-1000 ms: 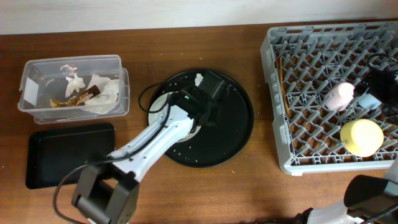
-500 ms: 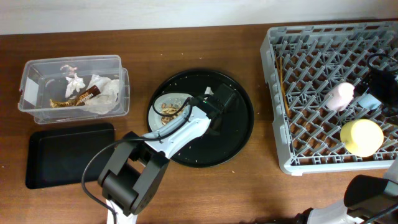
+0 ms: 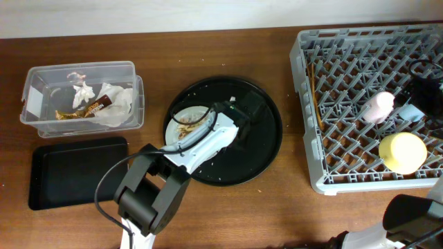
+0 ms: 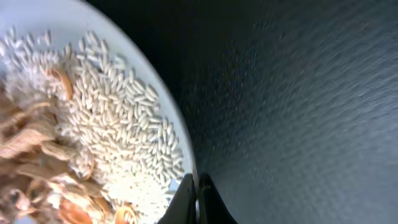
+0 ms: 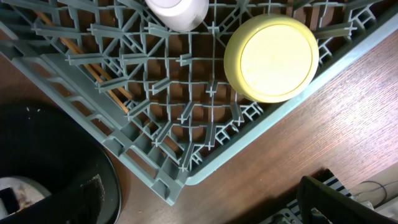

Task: Sort waste into correct bins and load items into the dishwasher rack
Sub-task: 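Lift the plate and carry it left over the small black tray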

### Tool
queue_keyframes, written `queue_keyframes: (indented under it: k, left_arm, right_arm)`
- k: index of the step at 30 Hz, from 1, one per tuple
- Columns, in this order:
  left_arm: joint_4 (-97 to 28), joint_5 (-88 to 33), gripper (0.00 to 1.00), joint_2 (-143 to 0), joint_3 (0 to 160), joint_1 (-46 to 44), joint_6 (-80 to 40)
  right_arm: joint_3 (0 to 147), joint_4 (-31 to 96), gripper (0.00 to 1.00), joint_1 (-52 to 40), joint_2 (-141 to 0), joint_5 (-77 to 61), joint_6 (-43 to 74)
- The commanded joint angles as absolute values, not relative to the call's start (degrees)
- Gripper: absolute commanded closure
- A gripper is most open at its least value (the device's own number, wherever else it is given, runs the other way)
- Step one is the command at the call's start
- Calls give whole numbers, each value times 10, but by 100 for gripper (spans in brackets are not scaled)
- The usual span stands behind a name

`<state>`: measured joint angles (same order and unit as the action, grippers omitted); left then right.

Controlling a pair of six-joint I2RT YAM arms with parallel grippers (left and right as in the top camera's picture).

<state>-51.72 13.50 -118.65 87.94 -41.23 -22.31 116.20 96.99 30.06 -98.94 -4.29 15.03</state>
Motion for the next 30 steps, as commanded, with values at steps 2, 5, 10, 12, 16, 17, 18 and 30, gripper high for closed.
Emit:
queue_keyframes:
  k: [2,5,10,12,16,17,18,30]
  left_arm:
    - [-587,143,99,-1192,964,-431,-230]
    - [-639,148,99,-1192,1009,-450,-244]
    - [-716,148,99,-1182,1028,-444,-328]
    - [-740,145,99,-1145,1042,-431,-334]
    - [-777,104,99,-1050,1042,-358,-339]
    - [-787,96,99,-1036,1042,-334,-339]
    - [-794,88,99,-1027,1042,-313,-339]
    - [-814,62,99,-1006,1040,11,-339]
  right_arm:
    - [1164,973,2,300,-984,-38,155]
    - [1164,973,2,300,-984,-38,155]
    - [1164,973,2,300,-984,-38,155]
    - [1164,973,2,300,-984,-38,155]
    - [1164,973,2,300,-984,-38,155]
    - [1164,973,2,300,-984,-38,155]
    - [1164,973,2,300,-984,-38,155]
    - [1164,973,2,300,-984,-38,155]
